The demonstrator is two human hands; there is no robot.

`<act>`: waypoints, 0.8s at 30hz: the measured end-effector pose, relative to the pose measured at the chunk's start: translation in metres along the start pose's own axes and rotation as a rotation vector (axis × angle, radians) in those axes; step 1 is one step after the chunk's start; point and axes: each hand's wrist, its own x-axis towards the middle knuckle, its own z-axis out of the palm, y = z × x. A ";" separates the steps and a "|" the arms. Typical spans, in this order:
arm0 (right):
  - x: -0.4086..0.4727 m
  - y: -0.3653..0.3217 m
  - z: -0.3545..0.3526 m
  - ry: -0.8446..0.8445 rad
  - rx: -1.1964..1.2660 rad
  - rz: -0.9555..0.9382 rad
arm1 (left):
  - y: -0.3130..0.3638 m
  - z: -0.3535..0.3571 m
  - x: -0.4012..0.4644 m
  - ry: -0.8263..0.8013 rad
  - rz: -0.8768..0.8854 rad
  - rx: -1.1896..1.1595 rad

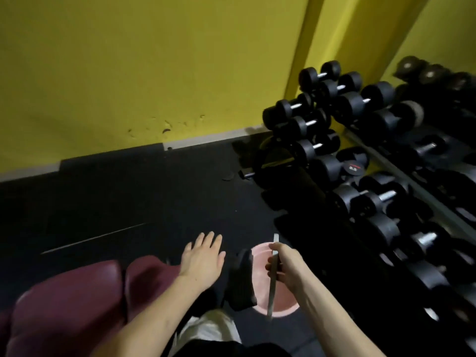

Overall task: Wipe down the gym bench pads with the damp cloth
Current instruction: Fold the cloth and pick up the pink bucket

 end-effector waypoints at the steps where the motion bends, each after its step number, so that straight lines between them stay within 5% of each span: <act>1: 0.021 -0.023 0.001 -0.009 -0.017 -0.012 | 0.001 -0.005 0.020 0.006 -0.036 -0.009; 9: 0.207 -0.197 0.045 -0.093 -0.091 -0.054 | -0.022 -0.049 0.235 0.041 -0.154 -0.082; 24: 0.498 -0.500 0.256 -0.261 -0.198 0.002 | -0.149 -0.174 0.611 0.013 -0.415 -0.094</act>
